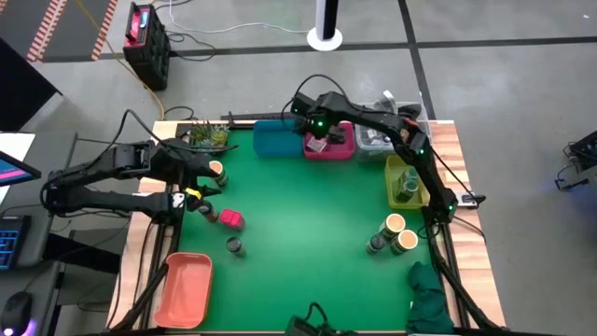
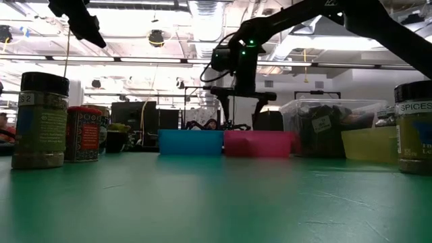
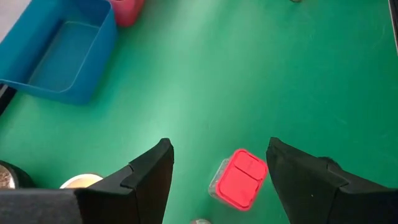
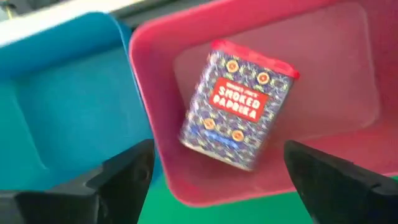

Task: Sort spices by type
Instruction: Put the right red spice can into the red bin

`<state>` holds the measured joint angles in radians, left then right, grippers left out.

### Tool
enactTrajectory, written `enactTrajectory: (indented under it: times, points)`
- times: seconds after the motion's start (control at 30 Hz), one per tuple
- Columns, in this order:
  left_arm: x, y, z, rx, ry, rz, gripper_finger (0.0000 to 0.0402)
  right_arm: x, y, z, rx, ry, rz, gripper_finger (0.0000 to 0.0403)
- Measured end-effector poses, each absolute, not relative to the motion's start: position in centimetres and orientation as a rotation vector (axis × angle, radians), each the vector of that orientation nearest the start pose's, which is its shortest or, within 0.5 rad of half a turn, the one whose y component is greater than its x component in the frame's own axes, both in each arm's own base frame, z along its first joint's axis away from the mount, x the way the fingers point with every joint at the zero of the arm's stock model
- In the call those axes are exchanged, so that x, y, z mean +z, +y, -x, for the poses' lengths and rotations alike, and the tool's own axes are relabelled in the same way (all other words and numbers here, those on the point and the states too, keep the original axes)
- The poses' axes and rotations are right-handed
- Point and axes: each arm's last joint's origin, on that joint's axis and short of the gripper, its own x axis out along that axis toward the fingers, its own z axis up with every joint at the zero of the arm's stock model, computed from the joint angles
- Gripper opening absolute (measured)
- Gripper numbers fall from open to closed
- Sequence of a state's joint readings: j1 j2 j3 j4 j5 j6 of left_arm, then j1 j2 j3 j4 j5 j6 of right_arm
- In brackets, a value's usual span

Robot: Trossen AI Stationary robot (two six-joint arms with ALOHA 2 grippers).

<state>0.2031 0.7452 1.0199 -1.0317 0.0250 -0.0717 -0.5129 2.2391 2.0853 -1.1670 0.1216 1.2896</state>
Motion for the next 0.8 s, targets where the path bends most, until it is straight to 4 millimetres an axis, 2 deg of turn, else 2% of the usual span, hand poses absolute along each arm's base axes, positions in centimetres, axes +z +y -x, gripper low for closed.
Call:
enactTrajectory:
  times: [0.2,0.57,0.8]
  points:
    - [33.9,2.2,-11.3,0.197,0.759,0.155,0.0244,23.6,-23.4,-39.7,-1.382,0.752,-1.337,0.0375]
    - [33.6,2.2,-10.9,0.198,0.817,0.162,0.0244,20.6,-24.4,-39.2,-1.494,0.746,-1.413,0.0385]
    - [33.5,2.2,-10.8,0.198,0.828,0.164,0.0244,19.9,-24.6,-39.3,-1.515,0.740,-1.413,0.0385]
